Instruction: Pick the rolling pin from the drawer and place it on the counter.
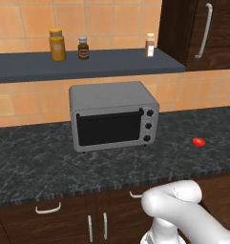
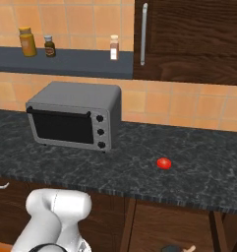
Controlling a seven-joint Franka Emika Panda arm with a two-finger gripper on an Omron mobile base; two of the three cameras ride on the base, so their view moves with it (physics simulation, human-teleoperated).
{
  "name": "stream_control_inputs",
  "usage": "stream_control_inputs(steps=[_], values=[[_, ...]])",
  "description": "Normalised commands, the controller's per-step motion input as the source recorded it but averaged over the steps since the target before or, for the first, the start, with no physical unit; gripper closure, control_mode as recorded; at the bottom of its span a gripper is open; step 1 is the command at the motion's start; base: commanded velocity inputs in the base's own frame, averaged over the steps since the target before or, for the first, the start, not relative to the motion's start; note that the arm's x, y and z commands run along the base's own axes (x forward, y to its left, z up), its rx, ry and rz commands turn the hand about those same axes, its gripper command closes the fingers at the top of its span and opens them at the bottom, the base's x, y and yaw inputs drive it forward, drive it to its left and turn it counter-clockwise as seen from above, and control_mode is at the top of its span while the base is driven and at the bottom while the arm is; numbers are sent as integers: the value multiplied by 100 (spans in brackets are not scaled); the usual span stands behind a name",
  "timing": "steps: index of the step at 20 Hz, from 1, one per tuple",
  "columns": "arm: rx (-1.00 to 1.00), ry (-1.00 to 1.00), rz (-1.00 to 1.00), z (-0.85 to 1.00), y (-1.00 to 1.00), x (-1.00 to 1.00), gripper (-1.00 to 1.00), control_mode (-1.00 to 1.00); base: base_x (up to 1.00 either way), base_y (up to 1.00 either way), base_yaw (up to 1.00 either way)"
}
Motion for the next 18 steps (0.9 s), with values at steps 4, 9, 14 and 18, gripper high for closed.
stream_control_inputs(steps=[4, 9, 14, 18], values=[[5, -11, -5, 44, 60, 63, -100, -100, 0, 0, 0], [1, -11, -7, 40, 61, 78, -100, -100, 0, 0, 0], [6, -11, 0, 4, 10, 94, -100, -100, 0, 0, 0], [0, 1, -16, -14, -2, 8, -100, -100, 0, 0, 0]])
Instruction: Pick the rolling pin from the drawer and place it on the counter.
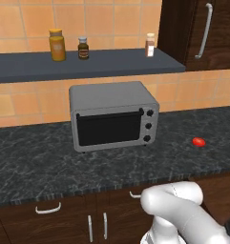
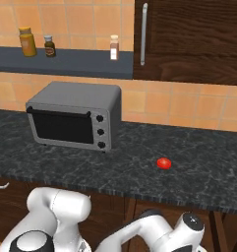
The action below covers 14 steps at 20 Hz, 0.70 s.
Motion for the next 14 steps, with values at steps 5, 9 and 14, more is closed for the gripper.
stream_control_inputs(steps=[5, 9, 14], values=[[0, 1, -21, -29, 0, 21, -100, -100, 0, 0, 0], [0, -2, -5, -46, 0, 17, -100, -100, 0, 0, 0], [0, -3, 0, -53, 0, 0, -100, -100, 0, 0, 0]])
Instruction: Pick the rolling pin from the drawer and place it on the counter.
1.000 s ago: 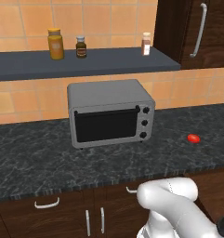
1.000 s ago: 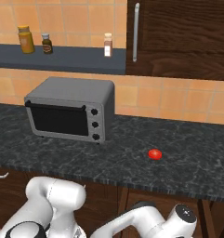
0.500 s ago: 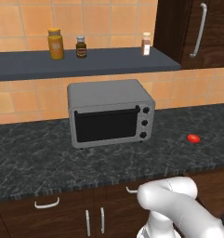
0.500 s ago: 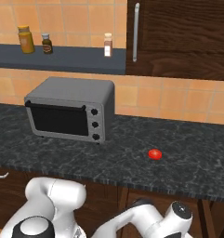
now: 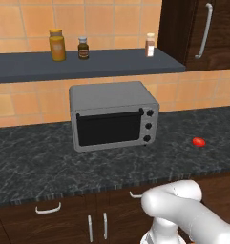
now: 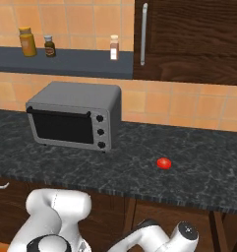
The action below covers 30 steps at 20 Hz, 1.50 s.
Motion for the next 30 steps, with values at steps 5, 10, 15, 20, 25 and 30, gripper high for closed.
stream_control_inputs(steps=[5, 10, 15, 20, 25, 30], values=[[0, -1, 0, -16, 0, 0, 100, -100, 0, 0, 0], [0, -7, 0, 3, -6, 0, 100, -100, 0, 0, 0], [0, -16, 0, 95, -15, -28, 100, -100, 0, 0, 0], [0, -5, -2, 100, 5, -59, 100, -100, 0, 0, 0], [0, -12, 3, 100, 36, 22, 100, -100, 0, 0, 0], [0, -2, 8, 83, 44, 95, 100, -100, 0, 0, 0]])
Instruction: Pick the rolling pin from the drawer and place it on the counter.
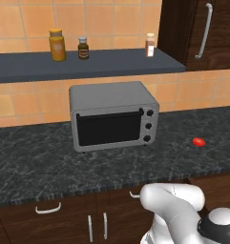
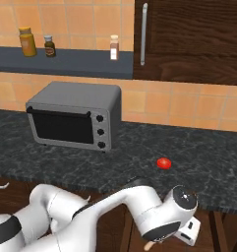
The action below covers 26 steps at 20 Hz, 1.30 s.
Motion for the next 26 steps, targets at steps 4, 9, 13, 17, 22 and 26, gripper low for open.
stream_control_inputs(steps=[4, 9, 13, 17, 22, 26], values=[[0, 0, 10, 68, 33, 100, 100, -100, 0, 0, 0], [-3, 0, 15, 18, 43, 100, 100, -100, 0, 0, 0], [-17, 3, 19, -17, 74, 96, 100, -100, 0, 0, 0], [-18, 3, 9, -6, 65, 82, 100, -100, 0, 0, 0], [-7, 1, 0, -12, 16, 36, 100, -100, 0, 0, 0], [-5, 0, 0, -35, 21, 32, 100, -100, 0, 0, 0]])
